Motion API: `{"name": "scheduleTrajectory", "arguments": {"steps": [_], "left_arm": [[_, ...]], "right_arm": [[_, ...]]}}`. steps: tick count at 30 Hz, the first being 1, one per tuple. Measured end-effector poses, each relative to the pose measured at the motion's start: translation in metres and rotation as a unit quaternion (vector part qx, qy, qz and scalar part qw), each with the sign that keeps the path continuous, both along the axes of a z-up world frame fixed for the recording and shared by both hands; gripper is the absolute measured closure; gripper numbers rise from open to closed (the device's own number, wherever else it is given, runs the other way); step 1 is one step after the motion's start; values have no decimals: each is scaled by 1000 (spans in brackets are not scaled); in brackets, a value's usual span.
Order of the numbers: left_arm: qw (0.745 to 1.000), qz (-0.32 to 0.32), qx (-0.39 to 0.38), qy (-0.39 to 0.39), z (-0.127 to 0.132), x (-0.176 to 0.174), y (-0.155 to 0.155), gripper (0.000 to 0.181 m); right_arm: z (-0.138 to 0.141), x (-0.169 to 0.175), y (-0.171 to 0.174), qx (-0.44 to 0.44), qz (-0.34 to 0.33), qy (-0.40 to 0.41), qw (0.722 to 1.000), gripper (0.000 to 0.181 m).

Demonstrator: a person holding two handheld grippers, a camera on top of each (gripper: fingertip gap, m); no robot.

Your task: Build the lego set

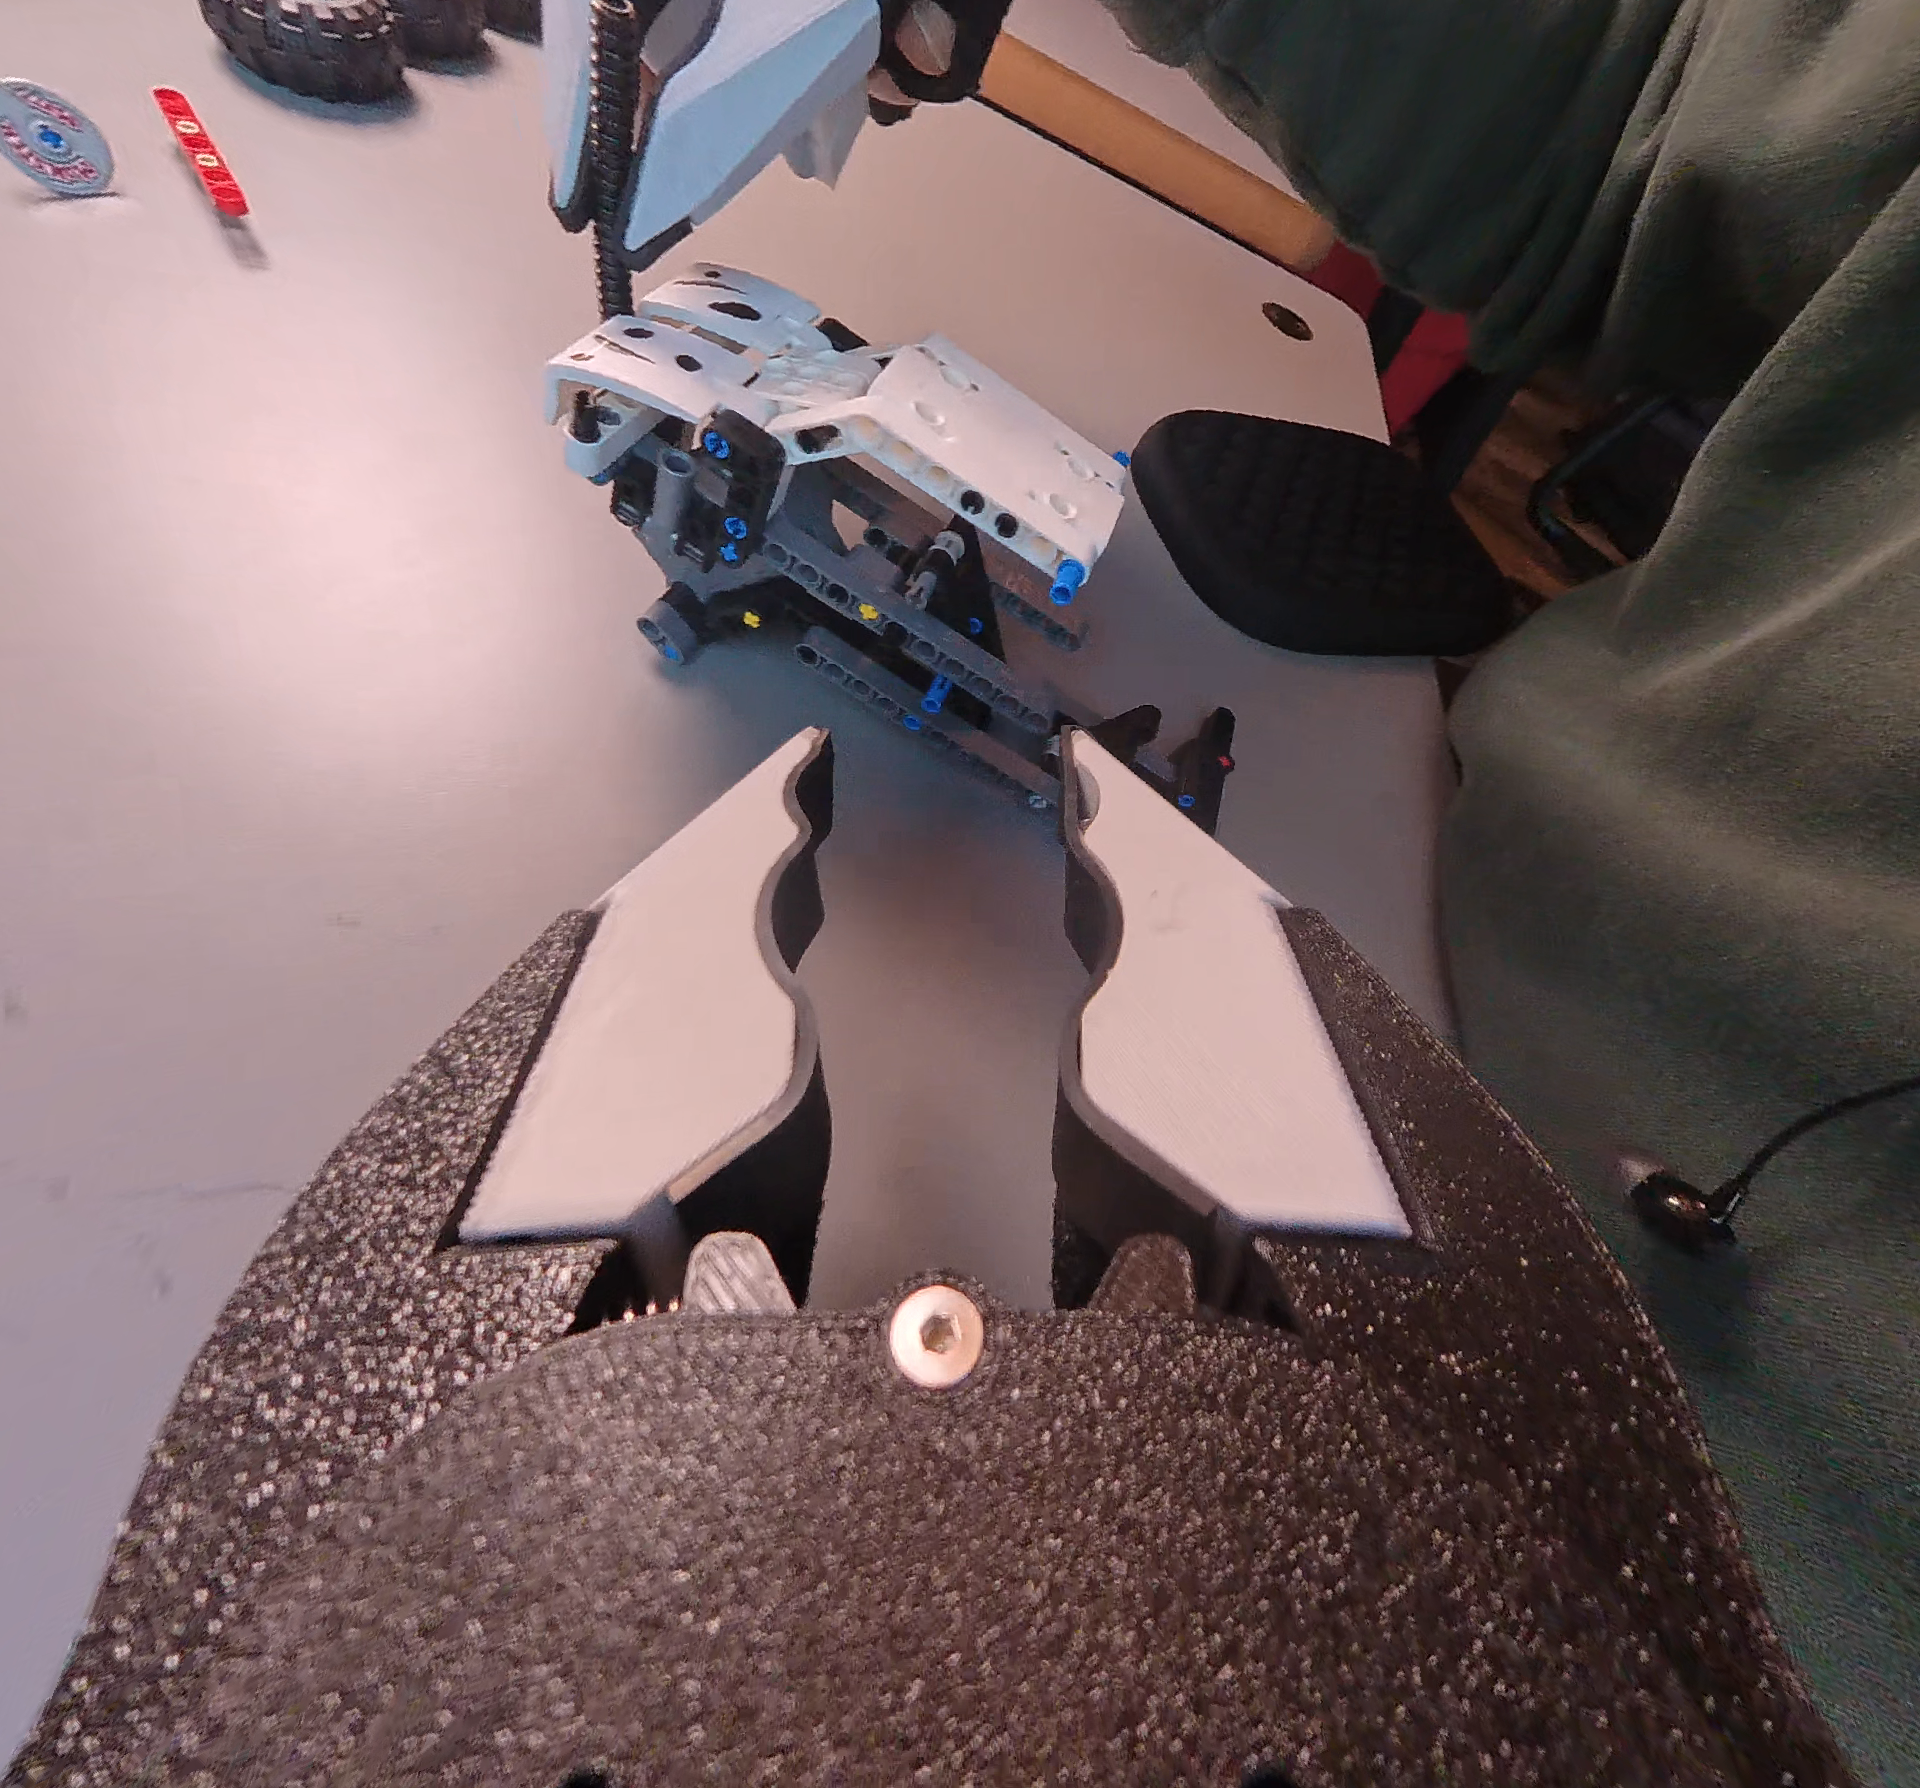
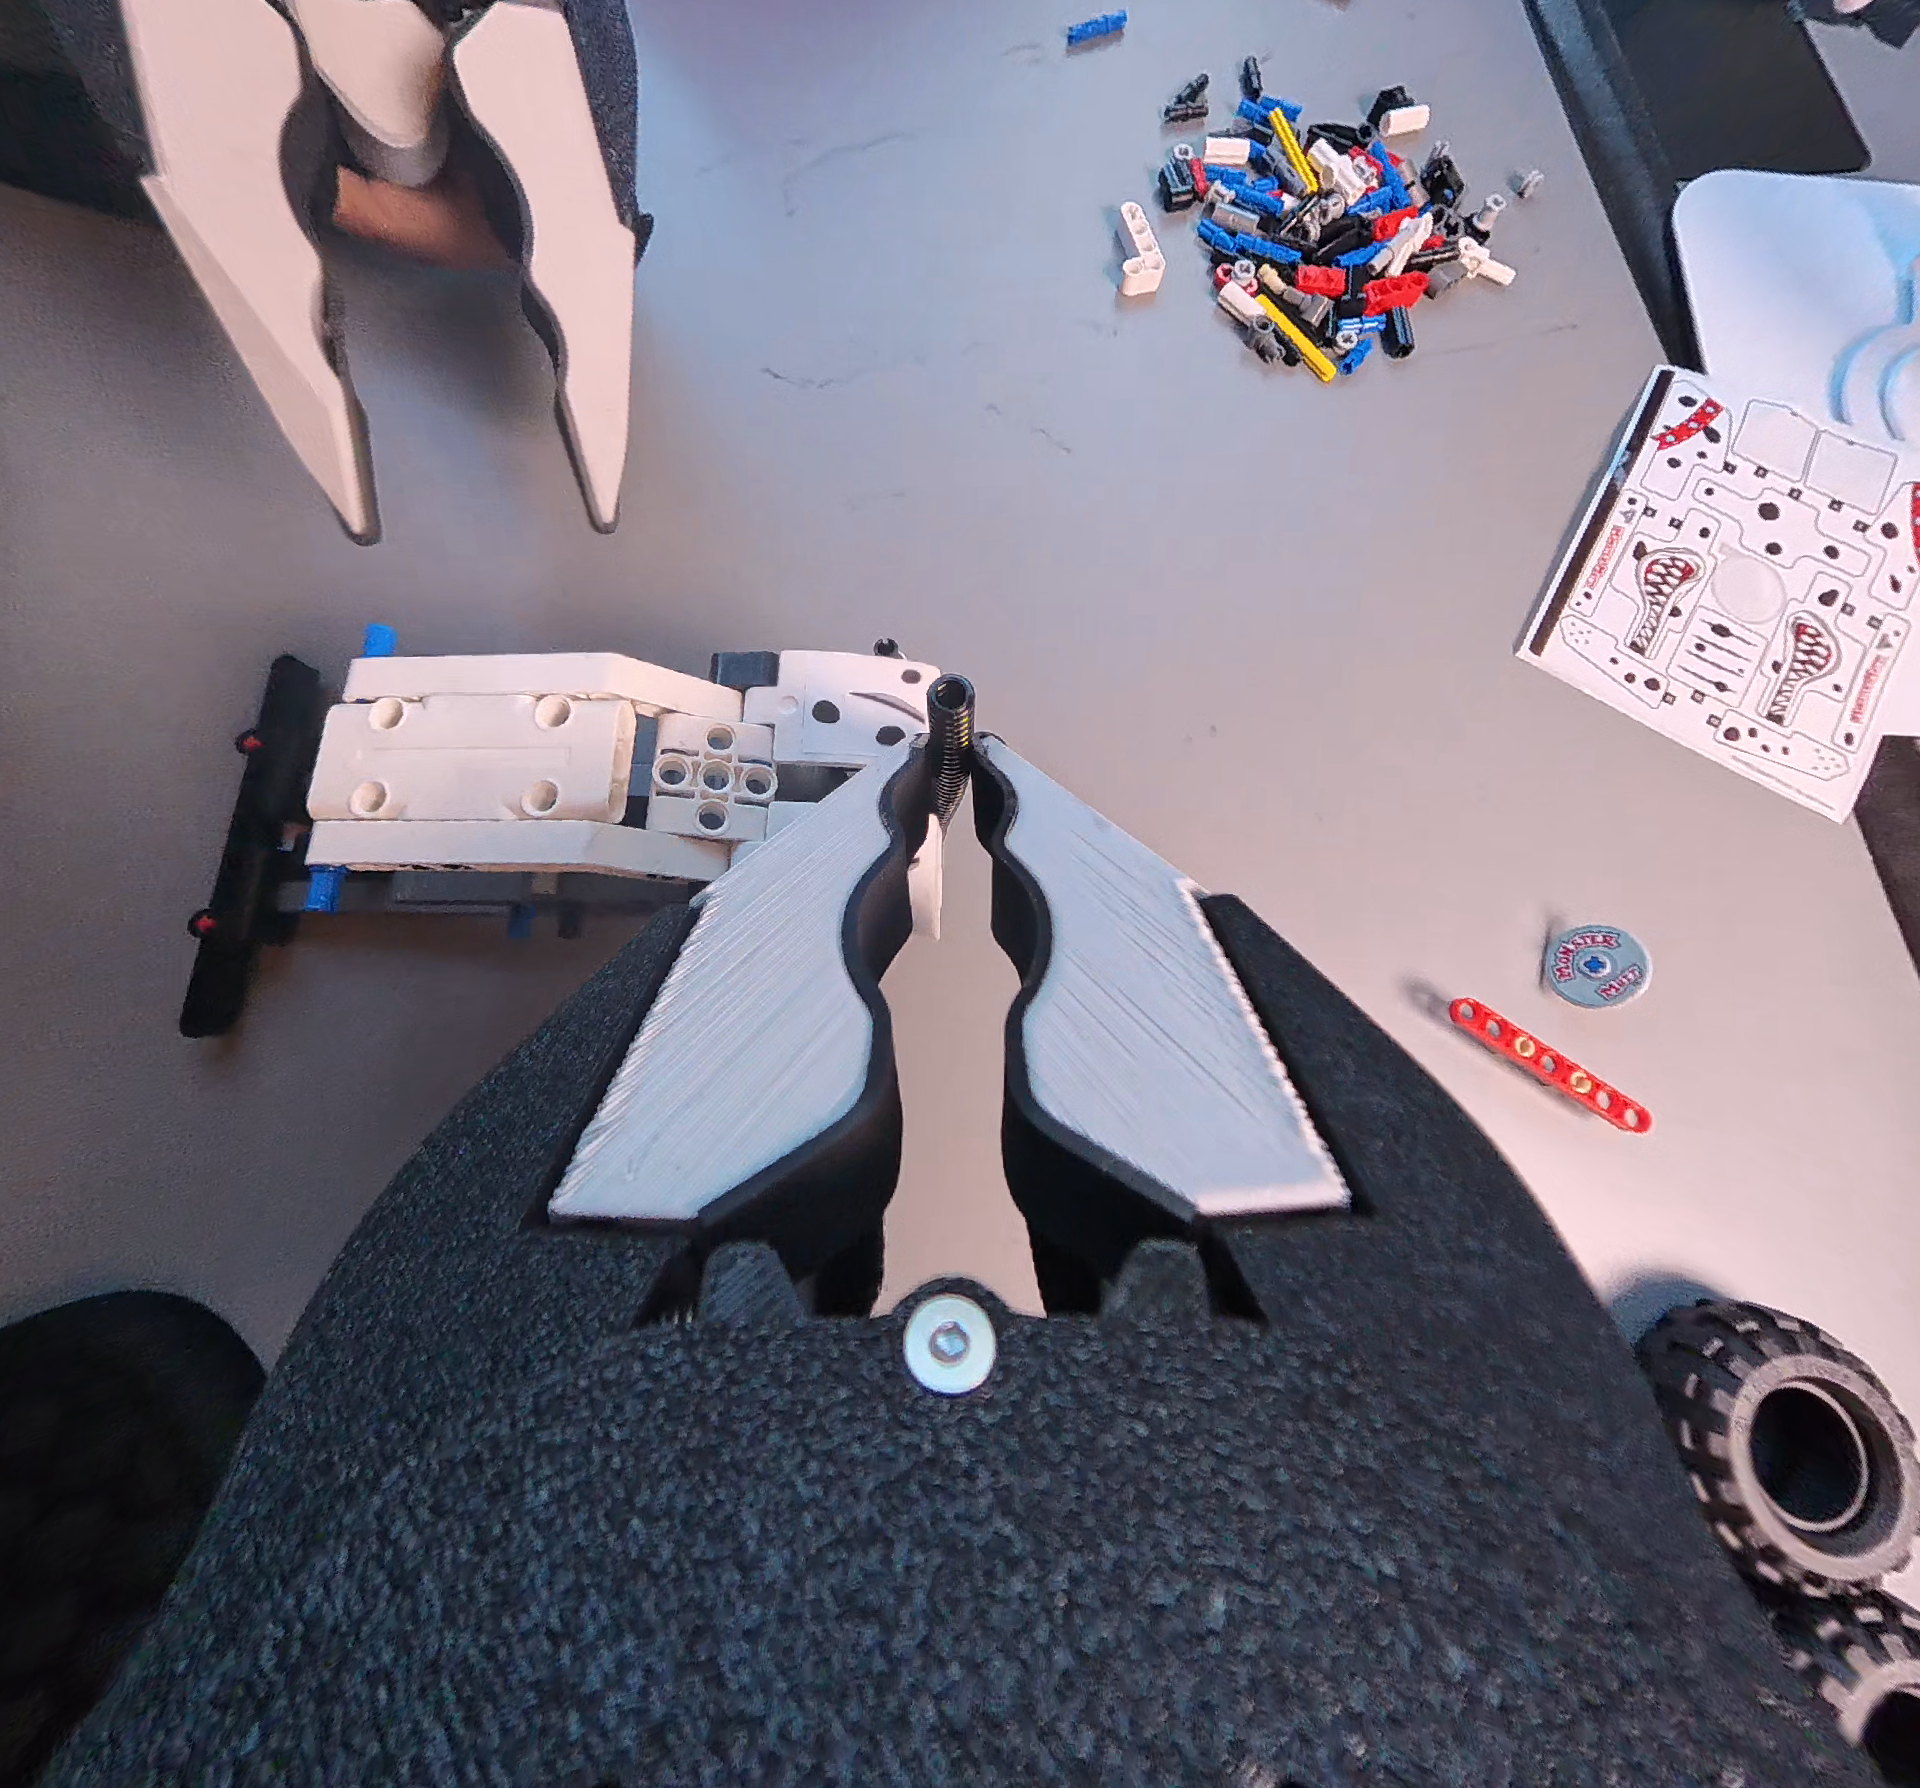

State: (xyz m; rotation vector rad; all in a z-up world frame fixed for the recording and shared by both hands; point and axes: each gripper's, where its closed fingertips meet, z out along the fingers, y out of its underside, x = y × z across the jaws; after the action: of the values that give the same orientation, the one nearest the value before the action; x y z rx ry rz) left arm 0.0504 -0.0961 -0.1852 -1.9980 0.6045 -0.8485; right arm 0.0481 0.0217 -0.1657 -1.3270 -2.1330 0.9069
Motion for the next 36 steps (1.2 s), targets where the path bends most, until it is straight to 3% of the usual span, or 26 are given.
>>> {"name": "scheduleTrajectory", "arguments": {"steps": [9, 15, 22, 28, 33, 36], "left_arm": [[998, 59, 8, 27, -4, -20, 14, 137], [993, 102, 17, 64, -9, -38, 22, 129], [991, 108, 19, 70, -9, -40, 23, 129], [990, 111, 21, 85, -13, -42, 24, 129], [990, 106, 19, 89, -15, -40, 23, 129], [990, 104, 17, 93, -18, -39, 23, 129]], "right_arm": [[15, 13, 4, -18, -39, 9, 999, 158], [21, 19, -11, -9, -44, -3, 999, 153], [10, 26, -34, -28, -37, -31, 998, 145], [-1, 38, -63, -22, -7, -70, 997, 110], [-1, 41, -69, 9, -20, -57, 998, 114], [-1, 49, -75, 10, -20, -61, 998, 106]]}}
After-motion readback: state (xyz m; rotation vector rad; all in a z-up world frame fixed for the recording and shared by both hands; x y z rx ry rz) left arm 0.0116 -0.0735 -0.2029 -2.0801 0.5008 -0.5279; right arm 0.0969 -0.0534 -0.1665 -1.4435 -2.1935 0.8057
